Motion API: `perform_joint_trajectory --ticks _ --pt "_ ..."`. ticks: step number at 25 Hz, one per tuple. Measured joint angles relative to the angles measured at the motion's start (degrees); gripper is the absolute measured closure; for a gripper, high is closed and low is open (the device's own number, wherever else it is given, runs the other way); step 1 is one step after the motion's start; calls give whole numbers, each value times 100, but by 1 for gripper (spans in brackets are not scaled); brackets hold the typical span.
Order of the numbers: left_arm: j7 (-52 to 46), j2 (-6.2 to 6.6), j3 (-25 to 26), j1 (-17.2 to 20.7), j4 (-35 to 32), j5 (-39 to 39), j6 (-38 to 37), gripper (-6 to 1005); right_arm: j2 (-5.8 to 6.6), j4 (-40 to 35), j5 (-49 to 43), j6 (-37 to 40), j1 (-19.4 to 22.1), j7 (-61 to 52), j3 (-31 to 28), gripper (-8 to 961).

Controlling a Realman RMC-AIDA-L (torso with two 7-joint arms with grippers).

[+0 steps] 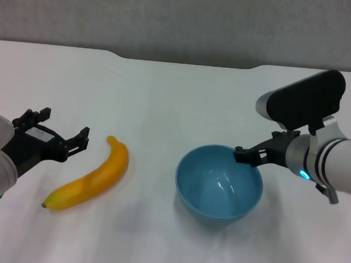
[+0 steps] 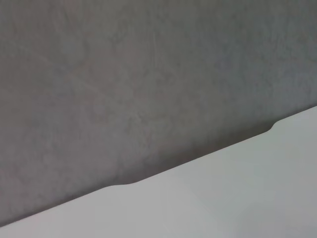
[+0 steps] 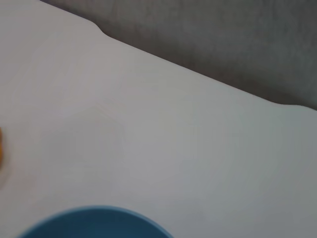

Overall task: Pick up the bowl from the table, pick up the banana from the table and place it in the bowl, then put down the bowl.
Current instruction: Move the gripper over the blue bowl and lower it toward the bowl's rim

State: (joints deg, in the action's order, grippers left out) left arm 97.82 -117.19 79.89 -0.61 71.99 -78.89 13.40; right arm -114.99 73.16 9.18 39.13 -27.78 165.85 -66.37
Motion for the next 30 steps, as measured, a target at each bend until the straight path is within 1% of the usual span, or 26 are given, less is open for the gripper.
perform_joint_trajectory --ticks 5,9,11,12,13,14,15,17,23,26,30 --pt "15 -10 -67 -90 -206 235 -4 120 -3 -103 4 -502 160 -322 171 47" --pt "23 -2 -93 -171 -318 328 -1 122 -5 -422 118 -598 70 -484 195 47" --pt "25 -5 -95 -174 -325 338 0 122 15 -771 589 -597 -171 -476 155 47" --pt "24 -8 -96 -175 -332 338 2 123 15 -771 589 -597 -171 -476 155 47" --pt "20 -8 -97 -178 -360 339 0 123 26 -915 761 -574 -292 -458 139 47" --pt "18 -8 -97 -180 -373 340 1 123 32 -1146 958 -519 -509 -445 125 47" --pt "15 -8 -97 -181 -386 340 0 124 32 -1146 958 -519 -509 -445 125 47" --pt "14 -7 -97 -184 -398 340 0 124 36 -1357 1162 -391 -739 -385 69 47" --pt "1 -5 -97 -239 -455 347 3 126 38 -2068 2365 -108 -1302 496 -374 47" --pt "-3 -5 -97 -251 -469 349 5 127 43 -2414 2573 74 -1564 607 -486 46" --pt "-6 -5 -96 -255 -473 349 4 129 37 -2756 2646 291 -1805 607 -540 46"
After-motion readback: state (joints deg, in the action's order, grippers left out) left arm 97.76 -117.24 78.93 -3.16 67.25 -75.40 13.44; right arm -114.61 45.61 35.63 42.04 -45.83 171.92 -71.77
